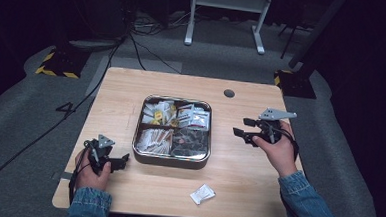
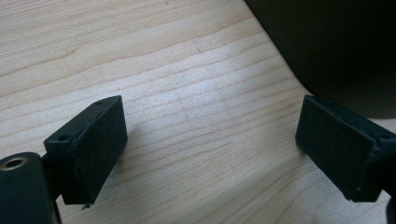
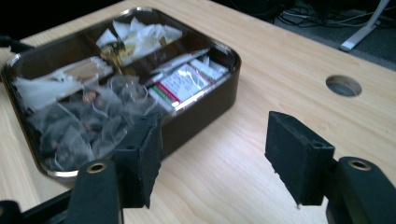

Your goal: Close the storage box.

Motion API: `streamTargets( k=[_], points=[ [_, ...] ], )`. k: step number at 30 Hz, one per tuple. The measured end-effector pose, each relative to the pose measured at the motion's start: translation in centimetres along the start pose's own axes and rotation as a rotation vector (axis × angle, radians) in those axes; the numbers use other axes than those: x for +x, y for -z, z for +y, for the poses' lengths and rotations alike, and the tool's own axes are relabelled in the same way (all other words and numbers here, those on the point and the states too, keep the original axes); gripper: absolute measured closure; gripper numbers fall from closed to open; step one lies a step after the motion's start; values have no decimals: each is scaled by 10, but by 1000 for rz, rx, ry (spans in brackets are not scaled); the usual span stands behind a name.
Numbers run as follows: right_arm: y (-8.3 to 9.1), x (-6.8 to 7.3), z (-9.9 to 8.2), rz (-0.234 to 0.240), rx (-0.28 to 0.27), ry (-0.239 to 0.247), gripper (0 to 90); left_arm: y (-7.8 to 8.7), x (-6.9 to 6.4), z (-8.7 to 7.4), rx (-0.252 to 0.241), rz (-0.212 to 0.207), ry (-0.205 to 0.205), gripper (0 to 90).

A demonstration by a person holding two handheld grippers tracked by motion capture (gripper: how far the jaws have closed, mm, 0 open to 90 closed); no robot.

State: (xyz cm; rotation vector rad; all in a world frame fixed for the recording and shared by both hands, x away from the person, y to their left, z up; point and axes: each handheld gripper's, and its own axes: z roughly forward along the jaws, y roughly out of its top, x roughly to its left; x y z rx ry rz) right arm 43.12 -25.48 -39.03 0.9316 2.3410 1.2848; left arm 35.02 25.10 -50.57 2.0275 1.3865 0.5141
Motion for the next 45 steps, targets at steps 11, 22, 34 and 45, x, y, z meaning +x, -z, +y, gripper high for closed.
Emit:
streamTargets(
  k=[11, 22, 34, 45],
  points=[
    [7, -1, -38, -27, 1, 22, 384, 0, 0, 0, 2, 1, 1, 90],
    [-5, -9, -83, -45, 70, -11, 394, 0, -1, 0, 3, 2, -1, 82],
    [-18, -15, -102, -34, 128, -26, 356, -2, -1, 1, 11, -8, -9, 51],
    [-29, -17, -118, -42, 181, 24, 71, -2, -1, 2, 15, -13, -11, 36]
  ],
)
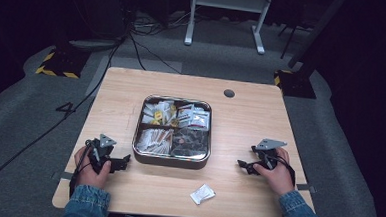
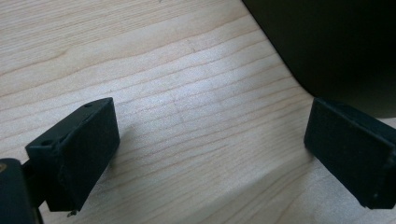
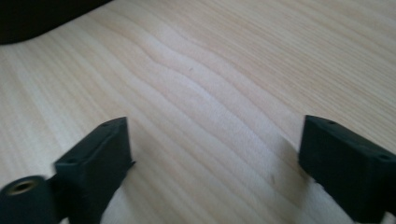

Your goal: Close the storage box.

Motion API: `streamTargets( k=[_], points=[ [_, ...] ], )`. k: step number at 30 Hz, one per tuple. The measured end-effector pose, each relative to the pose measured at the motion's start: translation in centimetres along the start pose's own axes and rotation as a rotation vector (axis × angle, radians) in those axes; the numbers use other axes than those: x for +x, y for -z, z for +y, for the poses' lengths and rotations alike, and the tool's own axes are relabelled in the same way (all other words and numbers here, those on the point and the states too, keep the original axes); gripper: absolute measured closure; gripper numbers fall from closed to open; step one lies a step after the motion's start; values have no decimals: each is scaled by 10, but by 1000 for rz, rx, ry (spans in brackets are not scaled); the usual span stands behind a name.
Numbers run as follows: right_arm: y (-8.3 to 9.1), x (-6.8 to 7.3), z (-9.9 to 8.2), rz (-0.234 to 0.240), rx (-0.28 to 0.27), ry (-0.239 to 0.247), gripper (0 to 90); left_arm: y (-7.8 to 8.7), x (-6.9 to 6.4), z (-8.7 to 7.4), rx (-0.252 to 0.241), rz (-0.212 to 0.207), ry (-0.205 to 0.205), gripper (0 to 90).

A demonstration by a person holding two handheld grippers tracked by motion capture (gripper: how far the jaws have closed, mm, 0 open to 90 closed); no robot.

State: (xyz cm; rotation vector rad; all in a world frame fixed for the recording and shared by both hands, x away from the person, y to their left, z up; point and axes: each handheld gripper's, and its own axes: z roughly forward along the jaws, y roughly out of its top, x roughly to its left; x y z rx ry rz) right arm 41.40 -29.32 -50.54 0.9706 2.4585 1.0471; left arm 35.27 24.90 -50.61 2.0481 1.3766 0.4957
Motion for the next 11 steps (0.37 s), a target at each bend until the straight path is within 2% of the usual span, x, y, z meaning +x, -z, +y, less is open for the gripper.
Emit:
streamTargets(
  k=[11],
  points=[
    [-2, -1, 1, -10, 5, -8, 57, 0, 0, 0, 1, 1, 0, 35]
  ],
)
